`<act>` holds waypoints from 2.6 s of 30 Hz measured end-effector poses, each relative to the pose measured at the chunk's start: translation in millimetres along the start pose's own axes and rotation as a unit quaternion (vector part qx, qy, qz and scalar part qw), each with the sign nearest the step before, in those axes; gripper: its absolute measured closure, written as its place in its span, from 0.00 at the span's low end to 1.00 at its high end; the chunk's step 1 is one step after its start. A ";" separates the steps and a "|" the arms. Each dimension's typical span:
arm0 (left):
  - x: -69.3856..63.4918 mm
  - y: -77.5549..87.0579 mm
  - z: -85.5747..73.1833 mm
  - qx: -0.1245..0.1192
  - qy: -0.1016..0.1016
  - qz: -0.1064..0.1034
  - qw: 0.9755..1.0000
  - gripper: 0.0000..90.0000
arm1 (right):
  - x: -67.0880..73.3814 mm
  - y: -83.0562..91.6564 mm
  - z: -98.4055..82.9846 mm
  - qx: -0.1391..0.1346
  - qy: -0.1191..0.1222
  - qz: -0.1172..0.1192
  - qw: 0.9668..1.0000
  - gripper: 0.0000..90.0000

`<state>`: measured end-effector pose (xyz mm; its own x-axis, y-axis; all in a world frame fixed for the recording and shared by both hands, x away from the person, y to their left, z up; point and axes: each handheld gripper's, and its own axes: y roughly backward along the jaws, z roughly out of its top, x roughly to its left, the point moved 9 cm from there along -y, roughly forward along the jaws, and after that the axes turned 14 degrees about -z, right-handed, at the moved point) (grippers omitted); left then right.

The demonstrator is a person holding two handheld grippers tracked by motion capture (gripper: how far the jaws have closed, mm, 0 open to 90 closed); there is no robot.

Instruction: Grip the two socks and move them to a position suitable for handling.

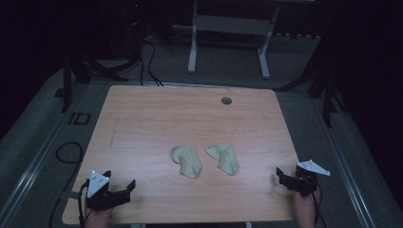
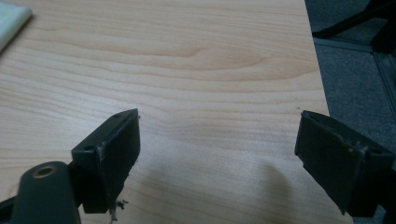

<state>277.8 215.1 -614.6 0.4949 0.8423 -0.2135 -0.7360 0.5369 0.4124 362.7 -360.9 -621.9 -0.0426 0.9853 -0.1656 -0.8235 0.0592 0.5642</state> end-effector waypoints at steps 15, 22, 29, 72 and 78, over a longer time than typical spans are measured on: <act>0.6 -0.2 0.6 -0.002 0.005 0.001 1.000 0.01 | 18.4 1.8 13.2 0.025 -0.017 0.033 0.999 0.12; 0.1 -0.1 0.9 -0.001 0.004 -0.001 1.000 0.01 | 55.8 4.5 34.6 0.022 0.006 0.088 0.996 0.15; -1.9 -1.4 -0.4 0.005 0.003 -0.008 1.000 0.01 | 104.2 -3.1 49.6 0.032 0.038 0.129 0.990 0.17; -16.1 -8.3 -4.4 0.031 -0.024 -0.030 0.999 0.01 | 217.2 -16.3 78.1 0.025 0.172 0.146 0.974 0.91; -21.3 -8.9 -3.4 0.031 -0.027 -0.034 0.999 0.01 | 213.4 14.4 82.5 0.004 0.184 0.168 0.968 0.91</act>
<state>272.3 192.5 -616.8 0.5681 0.7995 -0.1952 -0.6707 0.5872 0.4531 388.4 -136.6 -582.4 -0.5082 0.8247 -0.2481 -0.7237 -0.2528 0.6422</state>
